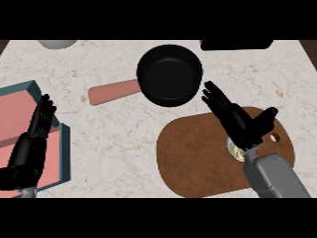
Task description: Pick the cupcake from the cutting board and place it in the pot
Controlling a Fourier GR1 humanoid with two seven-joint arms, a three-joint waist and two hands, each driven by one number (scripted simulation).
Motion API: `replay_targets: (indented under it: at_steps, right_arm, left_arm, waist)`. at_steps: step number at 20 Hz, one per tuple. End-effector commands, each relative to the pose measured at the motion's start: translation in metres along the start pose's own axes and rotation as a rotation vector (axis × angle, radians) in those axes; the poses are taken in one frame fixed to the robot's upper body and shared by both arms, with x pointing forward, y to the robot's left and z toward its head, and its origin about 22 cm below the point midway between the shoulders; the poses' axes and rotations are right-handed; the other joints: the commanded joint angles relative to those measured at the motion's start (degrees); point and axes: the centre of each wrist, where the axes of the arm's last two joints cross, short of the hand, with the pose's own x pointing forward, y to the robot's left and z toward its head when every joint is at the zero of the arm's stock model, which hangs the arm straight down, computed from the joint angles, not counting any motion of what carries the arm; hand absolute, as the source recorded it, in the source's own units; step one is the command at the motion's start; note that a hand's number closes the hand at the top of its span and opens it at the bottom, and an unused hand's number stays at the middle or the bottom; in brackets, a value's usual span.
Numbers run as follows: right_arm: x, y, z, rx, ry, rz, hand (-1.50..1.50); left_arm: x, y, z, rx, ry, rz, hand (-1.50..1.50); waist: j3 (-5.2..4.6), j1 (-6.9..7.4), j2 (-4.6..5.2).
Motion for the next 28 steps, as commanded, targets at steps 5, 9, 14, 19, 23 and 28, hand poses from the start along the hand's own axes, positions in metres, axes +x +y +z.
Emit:
replay_targets:
  at_steps: [5, 9, 14, 19, 23, 28]
  right_arm:
    - [-0.001, -0.021, 0.038, -0.059, 0.113, 0.322, 1.50]
    - [0.048, -0.071, 0.042, -0.484, -0.205, 0.692, -1.50]
    - [0.037, -0.014, 0.069, -0.584, -0.549, 0.536, -1.50]
    - [0.074, 0.002, 0.126, -0.505, -0.360, 0.623, -1.50]
    - [0.093, 0.007, 0.124, -0.528, -0.118, 0.654, -1.50]
    - [0.124, 0.013, 0.121, -0.504, 0.032, 0.555, -1.50]
  left_arm:
    - [-0.025, -0.014, -0.009, -0.229, 0.287, 0.029, 0.00]
    - [-0.041, -0.029, 0.022, -0.260, 0.397, 0.099, 0.00]
    - [-0.045, -0.033, 0.016, -0.329, 0.417, 0.106, 0.00]
    - [-0.051, -0.031, 0.001, -0.372, 0.426, 0.119, 0.00]
    - [-0.056, -0.033, -0.004, -0.372, 0.409, 0.121, 0.00]
    - [-0.045, -0.043, -0.011, -0.396, 0.401, 0.131, 0.00]
  waist:
    - [-1.29, -1.73, -0.67]
    - [-1.37, -5.36, -1.72]
    - [-1.17, -3.26, -1.51]
    - [-1.30, -0.90, -1.14]
    - [-1.42, -0.07, -0.92]
    - [-1.26, 0.94, -0.83]
